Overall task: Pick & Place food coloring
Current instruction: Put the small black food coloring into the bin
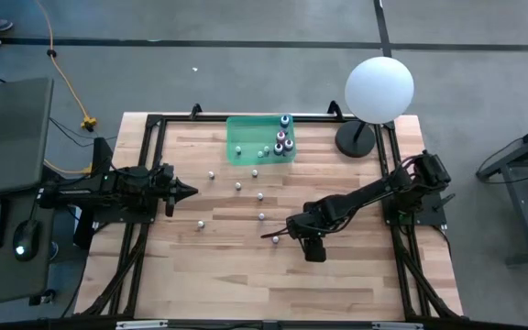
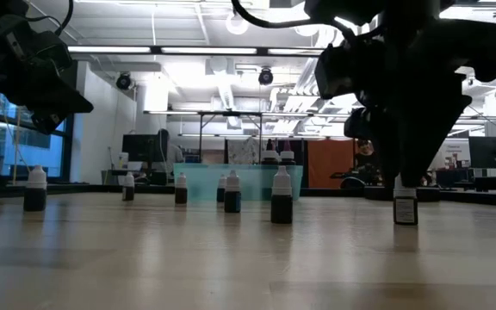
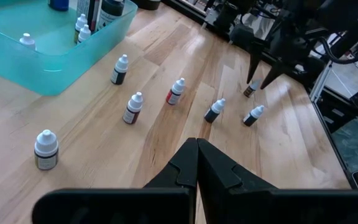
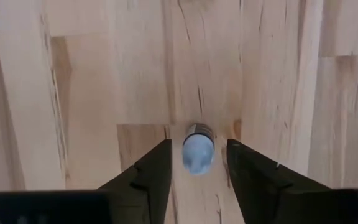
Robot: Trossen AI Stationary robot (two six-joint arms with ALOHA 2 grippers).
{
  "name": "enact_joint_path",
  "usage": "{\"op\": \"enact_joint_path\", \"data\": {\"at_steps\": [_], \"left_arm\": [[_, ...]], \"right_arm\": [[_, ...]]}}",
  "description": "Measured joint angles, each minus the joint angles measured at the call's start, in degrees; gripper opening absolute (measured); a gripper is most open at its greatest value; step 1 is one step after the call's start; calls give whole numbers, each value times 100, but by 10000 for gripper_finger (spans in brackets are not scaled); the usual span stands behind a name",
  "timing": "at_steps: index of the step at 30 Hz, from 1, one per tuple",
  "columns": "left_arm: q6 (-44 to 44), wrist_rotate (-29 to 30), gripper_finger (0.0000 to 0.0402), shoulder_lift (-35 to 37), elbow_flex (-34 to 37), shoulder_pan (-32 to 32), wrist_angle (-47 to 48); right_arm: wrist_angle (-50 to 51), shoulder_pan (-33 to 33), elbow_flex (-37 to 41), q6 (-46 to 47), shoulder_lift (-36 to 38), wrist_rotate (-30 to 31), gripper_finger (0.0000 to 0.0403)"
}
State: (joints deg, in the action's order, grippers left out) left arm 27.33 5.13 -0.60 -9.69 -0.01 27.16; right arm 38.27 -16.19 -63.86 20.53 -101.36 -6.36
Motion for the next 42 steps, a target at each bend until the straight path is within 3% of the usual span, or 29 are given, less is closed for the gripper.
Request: {"op": "enact_joint_path", "data": {"at_steps": [16, 31, 42], "left_arm": [[0, 0, 0, 0, 0, -2, 0], [0, 0, 0, -1, -1, -1, 0], [0, 0, 0, -1, 0, 0, 0]], "right_arm": [[4, 0, 0, 0, 0, 17, 108], [4, 2, 0, -92, 11, 440, 52], [57, 120, -226, 60, 115, 577, 48]]}}
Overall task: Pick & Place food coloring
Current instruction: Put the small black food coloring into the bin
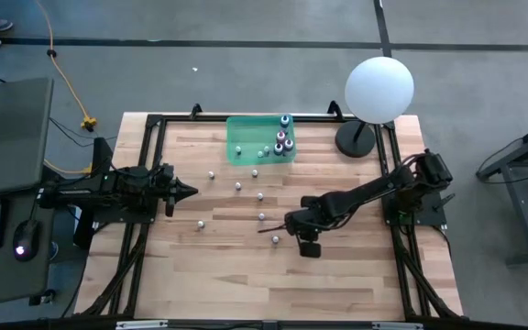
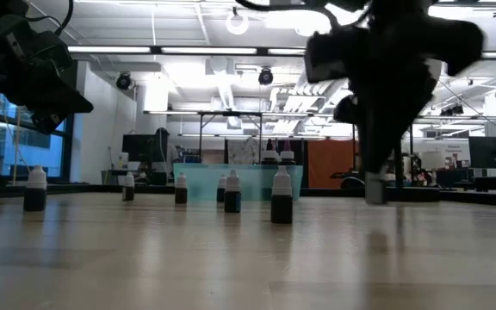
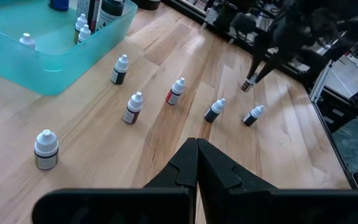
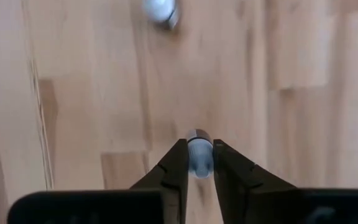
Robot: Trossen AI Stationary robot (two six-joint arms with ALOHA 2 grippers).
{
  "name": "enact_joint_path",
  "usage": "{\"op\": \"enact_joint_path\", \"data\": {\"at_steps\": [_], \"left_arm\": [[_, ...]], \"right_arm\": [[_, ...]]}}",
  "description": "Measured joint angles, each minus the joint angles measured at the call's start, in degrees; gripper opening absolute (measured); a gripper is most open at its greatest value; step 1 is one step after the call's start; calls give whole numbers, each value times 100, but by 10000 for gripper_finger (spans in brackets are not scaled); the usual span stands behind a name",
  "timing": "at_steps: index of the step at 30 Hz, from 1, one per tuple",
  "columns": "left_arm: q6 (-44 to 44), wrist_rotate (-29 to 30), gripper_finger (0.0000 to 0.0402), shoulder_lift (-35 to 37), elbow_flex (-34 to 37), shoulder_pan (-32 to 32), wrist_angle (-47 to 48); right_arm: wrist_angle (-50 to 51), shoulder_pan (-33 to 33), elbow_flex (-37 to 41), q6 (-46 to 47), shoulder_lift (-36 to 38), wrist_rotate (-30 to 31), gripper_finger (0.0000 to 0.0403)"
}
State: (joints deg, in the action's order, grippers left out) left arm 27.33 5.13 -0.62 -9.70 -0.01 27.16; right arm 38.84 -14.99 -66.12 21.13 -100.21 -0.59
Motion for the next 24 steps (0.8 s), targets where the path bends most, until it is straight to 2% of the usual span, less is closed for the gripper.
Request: {"op": "enact_joint_path", "data": {"at_steps": [10, 24], "left_arm": [[0, 0, 0, 1, 0, 0, 0], [0, 2, 0, 1, 0, 0, 0]], "right_arm": [[353, 535, -983, -268, 47, 390, 47], [674, 2324, -3451, -1663, 51, 602, 45]]}}
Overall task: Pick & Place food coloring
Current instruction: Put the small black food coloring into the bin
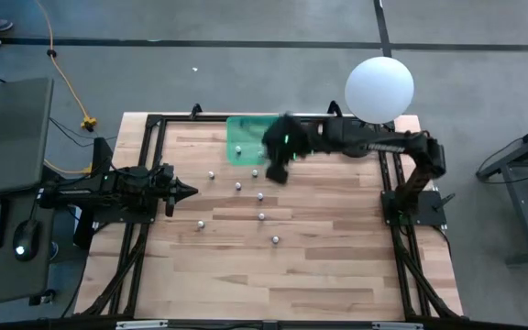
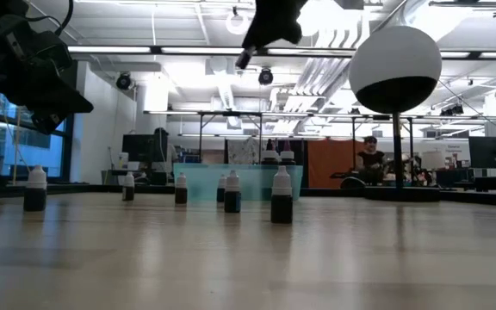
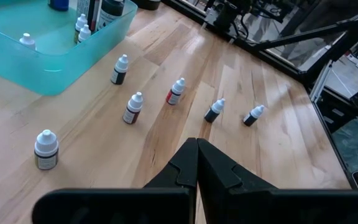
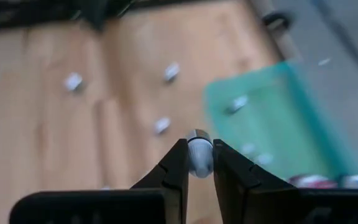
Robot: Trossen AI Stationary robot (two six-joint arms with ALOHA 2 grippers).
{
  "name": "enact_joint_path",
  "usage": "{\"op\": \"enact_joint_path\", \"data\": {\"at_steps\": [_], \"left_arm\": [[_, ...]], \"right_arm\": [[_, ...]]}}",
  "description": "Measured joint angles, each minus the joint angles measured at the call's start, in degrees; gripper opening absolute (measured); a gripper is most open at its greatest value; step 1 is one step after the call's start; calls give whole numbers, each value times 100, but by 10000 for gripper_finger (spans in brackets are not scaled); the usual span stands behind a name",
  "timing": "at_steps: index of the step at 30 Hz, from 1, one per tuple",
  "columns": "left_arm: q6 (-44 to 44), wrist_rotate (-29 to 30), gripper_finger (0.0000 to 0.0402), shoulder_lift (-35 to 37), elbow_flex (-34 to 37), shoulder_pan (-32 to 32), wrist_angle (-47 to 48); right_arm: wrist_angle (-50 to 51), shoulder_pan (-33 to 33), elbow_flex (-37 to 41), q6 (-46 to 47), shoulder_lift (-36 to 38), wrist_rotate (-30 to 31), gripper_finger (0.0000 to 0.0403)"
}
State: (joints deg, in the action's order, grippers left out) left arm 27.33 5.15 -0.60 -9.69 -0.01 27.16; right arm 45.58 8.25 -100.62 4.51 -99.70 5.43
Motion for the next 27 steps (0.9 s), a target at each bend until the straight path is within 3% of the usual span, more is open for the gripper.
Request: {"op": "enact_joint_path", "data": {"at_steps": [5, 13, 18, 27], "left_arm": [[0, -2, 0, -2, -1, -1, 0], [0, -1, 0, -1, 0, -2, 0], [0, -1, 0, 0, 0, -2, 0], [0, -2, 0, -1, 0, -1, 0]], "right_arm": [[-463, 889, -334, -311, 7, -11, 47], [-1493, 2065, -233, -369, -422, -721, 44], [-1846, 2260, -405, -311, -1096, -1124, 48], [-1106, 2249, -1326, -190, -2270, -1178, 48]]}}
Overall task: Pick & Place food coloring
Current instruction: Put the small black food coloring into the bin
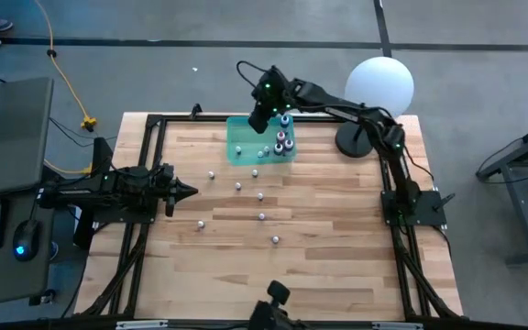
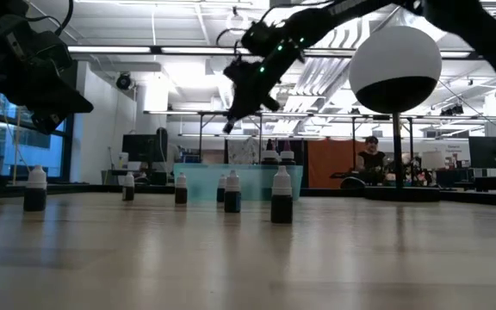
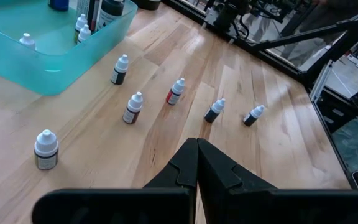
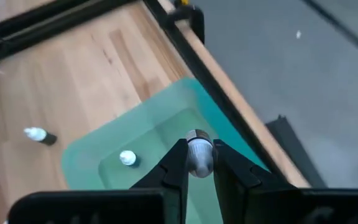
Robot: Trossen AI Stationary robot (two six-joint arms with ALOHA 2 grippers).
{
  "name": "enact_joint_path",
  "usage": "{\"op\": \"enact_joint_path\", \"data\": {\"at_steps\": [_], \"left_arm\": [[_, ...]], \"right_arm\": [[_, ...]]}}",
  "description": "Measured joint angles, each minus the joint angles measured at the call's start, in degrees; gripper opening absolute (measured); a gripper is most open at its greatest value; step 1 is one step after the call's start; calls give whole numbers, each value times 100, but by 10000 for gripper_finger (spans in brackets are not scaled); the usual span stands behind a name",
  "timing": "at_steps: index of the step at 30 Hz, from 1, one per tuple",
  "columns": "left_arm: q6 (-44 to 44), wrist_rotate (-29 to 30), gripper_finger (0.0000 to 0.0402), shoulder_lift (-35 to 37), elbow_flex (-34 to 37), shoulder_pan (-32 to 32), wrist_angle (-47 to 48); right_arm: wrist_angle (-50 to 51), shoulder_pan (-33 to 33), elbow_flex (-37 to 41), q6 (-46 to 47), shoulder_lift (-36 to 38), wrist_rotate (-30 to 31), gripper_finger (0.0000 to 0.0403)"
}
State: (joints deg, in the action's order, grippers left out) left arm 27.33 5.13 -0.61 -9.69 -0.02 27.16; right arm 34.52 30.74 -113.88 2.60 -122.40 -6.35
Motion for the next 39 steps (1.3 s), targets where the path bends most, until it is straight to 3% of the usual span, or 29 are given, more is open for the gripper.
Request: {"op": "enact_joint_path", "data": {"at_steps": [9, 15, 23, 39], "left_arm": [[0, 0, 0, 1, 0, 0, 0], [0, 0, 0, -1, -2, 1, 0], [0, 0, 0, 1, 0, 0, 0], [0, 0, 0, -1, 0, 0, 0]], "right_arm": [[578, -141, -461, 724, -813, 163, 45], [1089, -210, -455, 900, -854, 761, 47], [1737, -112, -453, 944, -854, 994, 48], [1906, 190, -442, 1080, -1049, 633, 50]]}}
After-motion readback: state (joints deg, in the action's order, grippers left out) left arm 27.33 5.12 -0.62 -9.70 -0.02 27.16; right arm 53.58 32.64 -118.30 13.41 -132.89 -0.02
